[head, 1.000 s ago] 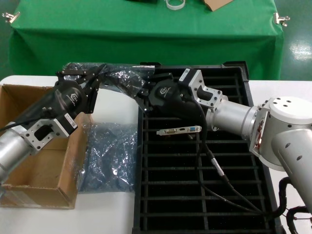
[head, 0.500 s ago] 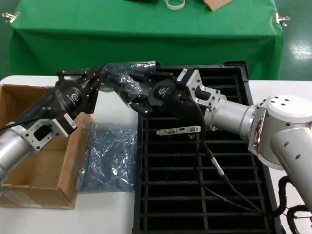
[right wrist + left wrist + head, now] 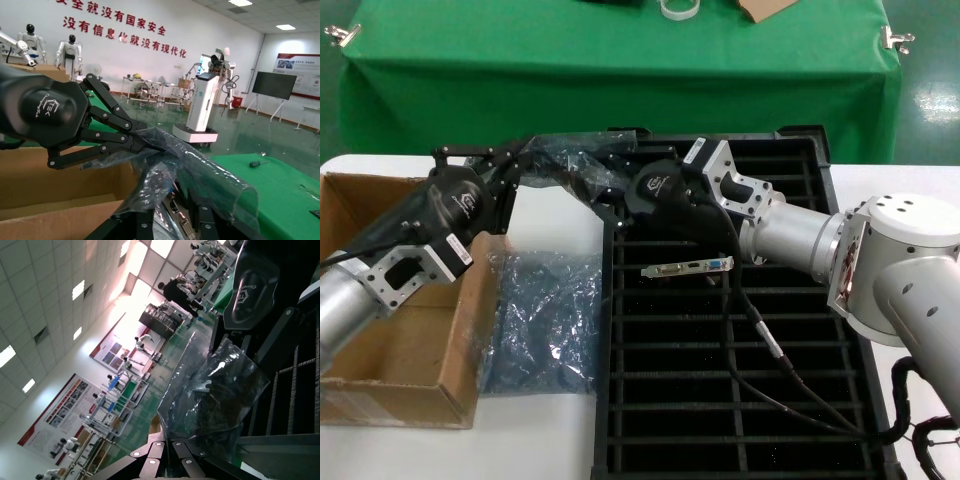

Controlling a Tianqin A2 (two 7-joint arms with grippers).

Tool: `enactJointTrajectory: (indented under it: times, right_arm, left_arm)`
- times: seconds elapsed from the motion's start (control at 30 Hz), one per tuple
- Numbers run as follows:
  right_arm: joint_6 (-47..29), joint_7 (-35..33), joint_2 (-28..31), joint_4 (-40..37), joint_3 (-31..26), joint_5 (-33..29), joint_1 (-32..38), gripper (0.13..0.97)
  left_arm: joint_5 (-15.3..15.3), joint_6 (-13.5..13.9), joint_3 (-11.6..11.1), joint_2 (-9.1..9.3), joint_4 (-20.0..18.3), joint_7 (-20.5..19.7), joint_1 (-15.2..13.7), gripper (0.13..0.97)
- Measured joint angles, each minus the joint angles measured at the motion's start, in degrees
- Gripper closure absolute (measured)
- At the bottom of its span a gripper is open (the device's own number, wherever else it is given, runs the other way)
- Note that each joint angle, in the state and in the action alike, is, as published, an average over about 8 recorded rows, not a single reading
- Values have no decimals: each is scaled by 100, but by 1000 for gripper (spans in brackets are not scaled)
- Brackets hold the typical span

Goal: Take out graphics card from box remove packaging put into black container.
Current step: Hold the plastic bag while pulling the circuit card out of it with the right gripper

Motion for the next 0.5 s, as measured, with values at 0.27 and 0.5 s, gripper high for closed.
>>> enactJointTrajectory:
  times: [0.27,0.5]
  right_arm:
    - [-11,-96,0,-171,-208,287,92,853]
    - [-27,-64,5,-171,-82,160,101,897]
  left_arm:
    - [-1,-22,-48,27,141,173,-64,959]
    - [10,-54,-106,90,280,483,-119,959]
